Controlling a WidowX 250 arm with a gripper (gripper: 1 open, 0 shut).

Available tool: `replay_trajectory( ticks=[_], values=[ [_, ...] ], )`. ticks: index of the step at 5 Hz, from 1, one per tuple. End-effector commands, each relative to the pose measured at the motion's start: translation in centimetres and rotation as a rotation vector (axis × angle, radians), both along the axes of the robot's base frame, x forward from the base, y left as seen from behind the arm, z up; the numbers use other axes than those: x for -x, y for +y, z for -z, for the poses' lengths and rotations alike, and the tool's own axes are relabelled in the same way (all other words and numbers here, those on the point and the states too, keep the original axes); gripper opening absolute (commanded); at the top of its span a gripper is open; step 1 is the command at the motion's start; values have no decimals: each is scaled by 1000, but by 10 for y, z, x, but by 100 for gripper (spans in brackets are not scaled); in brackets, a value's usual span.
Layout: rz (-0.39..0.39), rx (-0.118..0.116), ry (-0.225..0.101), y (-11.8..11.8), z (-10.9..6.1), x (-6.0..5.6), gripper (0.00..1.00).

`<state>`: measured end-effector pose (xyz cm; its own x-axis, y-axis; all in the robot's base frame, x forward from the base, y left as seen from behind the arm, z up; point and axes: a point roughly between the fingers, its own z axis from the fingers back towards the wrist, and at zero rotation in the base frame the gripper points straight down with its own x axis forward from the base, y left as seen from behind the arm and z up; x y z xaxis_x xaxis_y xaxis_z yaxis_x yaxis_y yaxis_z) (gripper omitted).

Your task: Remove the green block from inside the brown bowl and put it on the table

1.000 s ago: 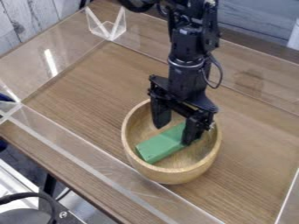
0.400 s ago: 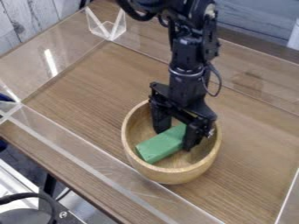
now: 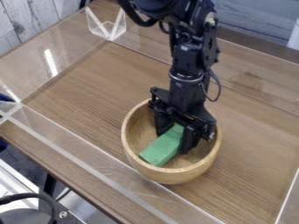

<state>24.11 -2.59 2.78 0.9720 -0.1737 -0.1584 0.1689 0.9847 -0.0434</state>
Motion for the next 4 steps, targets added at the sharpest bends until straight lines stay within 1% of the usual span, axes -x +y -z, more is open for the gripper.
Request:
replay_trajectory(
  ticks=[1,3,4],
  values=[
    [-5,1,-43,1,-13,-8,0],
    [-7,4,-64,1,-29,-11,0],
    [-13,6,-105,2,-50,-20,0]
  ],
)
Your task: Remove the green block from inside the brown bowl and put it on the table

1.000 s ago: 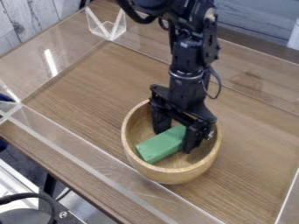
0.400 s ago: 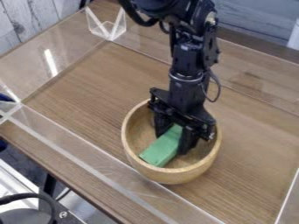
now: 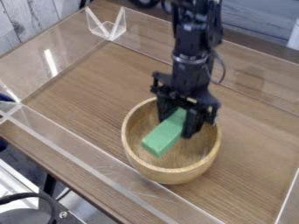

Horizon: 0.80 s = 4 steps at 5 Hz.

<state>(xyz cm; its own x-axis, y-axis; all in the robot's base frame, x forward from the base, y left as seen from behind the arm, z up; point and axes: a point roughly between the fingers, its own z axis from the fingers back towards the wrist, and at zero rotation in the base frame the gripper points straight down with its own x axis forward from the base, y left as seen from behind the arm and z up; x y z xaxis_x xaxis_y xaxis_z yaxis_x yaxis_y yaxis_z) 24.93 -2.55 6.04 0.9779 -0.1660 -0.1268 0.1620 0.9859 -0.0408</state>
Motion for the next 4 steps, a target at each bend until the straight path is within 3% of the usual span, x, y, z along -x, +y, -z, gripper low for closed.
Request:
replay_trajectory(
  ticks=[1,2,4],
  values=[
    [-28,6,-123,3,-40,-33,0],
    [-44,11,-142,2,-45,-68,0],
    [-19,-1,-92,10,-15,-43,0]
  ],
)
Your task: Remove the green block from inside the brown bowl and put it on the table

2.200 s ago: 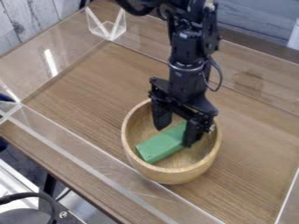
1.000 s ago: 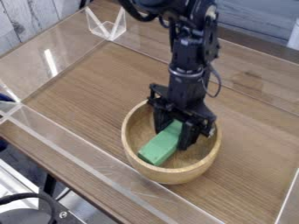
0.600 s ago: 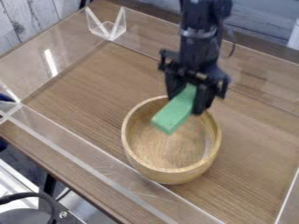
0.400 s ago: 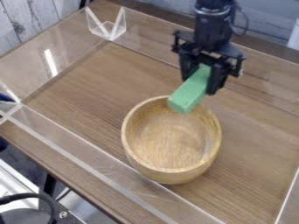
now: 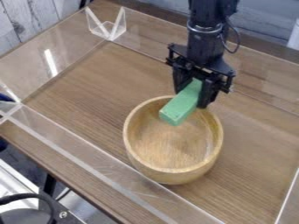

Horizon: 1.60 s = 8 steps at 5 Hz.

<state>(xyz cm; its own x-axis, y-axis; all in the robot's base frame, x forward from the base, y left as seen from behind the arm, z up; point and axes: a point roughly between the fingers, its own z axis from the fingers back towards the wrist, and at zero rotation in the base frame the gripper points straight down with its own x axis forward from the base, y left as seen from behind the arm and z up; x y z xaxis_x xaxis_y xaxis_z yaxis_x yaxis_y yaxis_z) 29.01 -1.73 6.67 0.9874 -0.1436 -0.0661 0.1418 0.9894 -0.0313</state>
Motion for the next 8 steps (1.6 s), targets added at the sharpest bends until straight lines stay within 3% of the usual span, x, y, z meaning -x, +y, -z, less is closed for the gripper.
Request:
replay_trajectory(
  ticks=[1,4,5,7,8],
  values=[
    [12,0,-17,1,1,-3,0],
    [15,-7,18,4,29,-14,0],
    [26,-3,15,2,32,-20,0],
    [38,0,12,1,37,-24,0],
    [33,5,-1,6,24,-18,0]
  ],
)
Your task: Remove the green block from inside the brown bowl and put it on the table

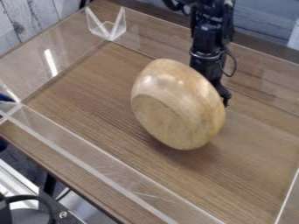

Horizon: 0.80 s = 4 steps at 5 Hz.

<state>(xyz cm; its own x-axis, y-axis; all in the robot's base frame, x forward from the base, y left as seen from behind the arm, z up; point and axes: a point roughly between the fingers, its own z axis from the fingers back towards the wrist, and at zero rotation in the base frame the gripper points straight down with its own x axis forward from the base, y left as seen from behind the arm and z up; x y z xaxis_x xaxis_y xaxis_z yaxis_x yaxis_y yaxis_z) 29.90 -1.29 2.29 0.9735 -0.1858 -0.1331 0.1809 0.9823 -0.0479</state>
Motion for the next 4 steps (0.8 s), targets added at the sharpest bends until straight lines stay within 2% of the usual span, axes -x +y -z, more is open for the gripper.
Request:
replay_trajectory(
  ticks=[1,3,4],
  values=[
    [-18,7,-82,9,-32,-2,0],
    [-103,-5,-120,44,-51,-3,0],
    [-138,-16,-118,69,-49,-3,0]
  ],
)
